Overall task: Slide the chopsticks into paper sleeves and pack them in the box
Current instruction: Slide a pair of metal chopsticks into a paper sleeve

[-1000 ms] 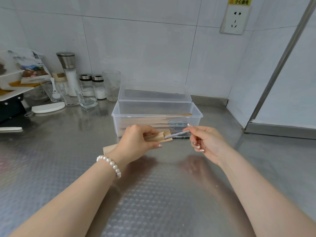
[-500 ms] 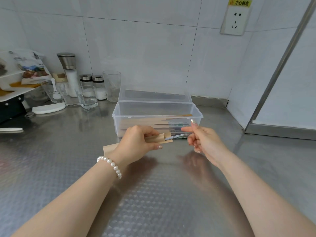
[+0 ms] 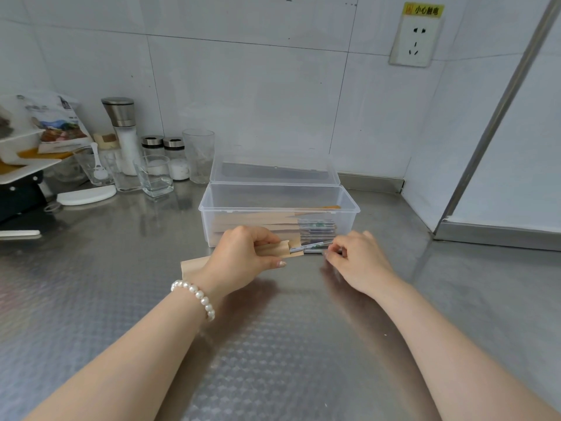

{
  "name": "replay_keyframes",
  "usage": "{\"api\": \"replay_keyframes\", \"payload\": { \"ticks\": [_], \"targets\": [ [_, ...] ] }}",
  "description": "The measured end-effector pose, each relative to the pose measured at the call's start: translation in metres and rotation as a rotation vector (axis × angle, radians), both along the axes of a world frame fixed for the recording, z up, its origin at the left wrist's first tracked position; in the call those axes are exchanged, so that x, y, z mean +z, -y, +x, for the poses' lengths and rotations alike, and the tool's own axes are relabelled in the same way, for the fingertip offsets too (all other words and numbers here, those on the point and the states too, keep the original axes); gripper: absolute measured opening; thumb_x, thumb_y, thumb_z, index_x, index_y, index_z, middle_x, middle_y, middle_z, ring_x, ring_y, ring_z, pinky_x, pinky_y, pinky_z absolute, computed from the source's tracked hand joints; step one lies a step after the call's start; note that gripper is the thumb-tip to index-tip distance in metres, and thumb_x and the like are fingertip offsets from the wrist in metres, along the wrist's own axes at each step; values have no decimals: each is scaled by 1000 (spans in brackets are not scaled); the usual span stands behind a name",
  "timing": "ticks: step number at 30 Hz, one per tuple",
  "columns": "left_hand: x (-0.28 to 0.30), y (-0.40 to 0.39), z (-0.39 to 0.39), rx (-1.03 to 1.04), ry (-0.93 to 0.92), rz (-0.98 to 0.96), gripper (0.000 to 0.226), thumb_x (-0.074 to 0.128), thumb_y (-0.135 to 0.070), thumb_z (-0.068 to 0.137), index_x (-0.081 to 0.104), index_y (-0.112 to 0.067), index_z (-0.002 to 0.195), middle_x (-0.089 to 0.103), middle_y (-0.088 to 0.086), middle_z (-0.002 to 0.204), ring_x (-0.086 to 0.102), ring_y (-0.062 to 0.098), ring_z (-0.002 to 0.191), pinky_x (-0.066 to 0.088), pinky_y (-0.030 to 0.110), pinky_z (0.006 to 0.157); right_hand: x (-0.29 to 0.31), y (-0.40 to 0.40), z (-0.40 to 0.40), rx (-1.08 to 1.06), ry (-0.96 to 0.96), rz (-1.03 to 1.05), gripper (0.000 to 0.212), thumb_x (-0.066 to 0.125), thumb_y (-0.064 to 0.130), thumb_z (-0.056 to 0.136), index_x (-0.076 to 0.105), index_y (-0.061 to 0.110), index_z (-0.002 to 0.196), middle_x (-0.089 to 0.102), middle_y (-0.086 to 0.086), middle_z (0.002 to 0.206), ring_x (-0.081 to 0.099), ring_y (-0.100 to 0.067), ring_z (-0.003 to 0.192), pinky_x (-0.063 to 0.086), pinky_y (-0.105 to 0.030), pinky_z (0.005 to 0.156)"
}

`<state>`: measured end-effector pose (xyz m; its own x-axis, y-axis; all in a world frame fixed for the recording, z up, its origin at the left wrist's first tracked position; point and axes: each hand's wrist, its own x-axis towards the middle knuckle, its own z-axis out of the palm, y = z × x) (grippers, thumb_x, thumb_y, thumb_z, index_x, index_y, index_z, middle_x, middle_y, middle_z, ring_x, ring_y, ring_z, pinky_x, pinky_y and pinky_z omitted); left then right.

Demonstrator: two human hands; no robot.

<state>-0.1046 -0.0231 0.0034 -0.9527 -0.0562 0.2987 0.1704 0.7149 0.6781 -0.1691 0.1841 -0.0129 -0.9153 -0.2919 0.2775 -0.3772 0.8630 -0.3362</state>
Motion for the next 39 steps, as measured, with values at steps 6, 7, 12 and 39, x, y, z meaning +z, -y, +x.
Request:
{"api": "replay_keyframes", "payload": {
  "ticks": [6, 7, 12, 39],
  "targets": [
    [1, -1, 1, -1, -6, 2, 29, 81, -21, 66, 70, -19, 93, 67, -6, 81, 60, 11, 82, 46, 22, 77, 2, -1, 2, 11, 30, -61, 22, 71, 33, 79, 70, 27, 99, 44, 7, 76, 39, -17, 90, 34, -28, 77],
    [1, -1, 1, -2, -6, 2, 30, 81, -21, 66, 70, -19, 93, 67, -6, 81, 60, 11, 81, 46, 22, 77, 2, -1, 3, 22, 44, -61, 22, 71, 32, 79, 71, 27, 100, 46, 5, 80, 39, -17, 91, 36, -28, 79],
    [1, -2, 1, -8, -4, 6, 29, 82, -20, 65, 70, -19, 92, 64, -9, 77, 56, 8, 75, 39, 15, 69, 2, 1, 4, 78, 94, -148, 11, 72, 23, 78, 75, 22, 89, 51, 2, 87, 39, -14, 94, 30, -23, 79],
    [1, -1, 1, -20, 4, 5, 36, 83, -24, 63, 70, -18, 95, 65, -8, 82, 61, 12, 84, 46, 22, 78, 38, -49, -12, -329, -33, -1719, 5, 39, 11, 98, 44, 12, 97, 53, -12, 66, 43, -10, 30, 40, -17, 39]
  ]
}}
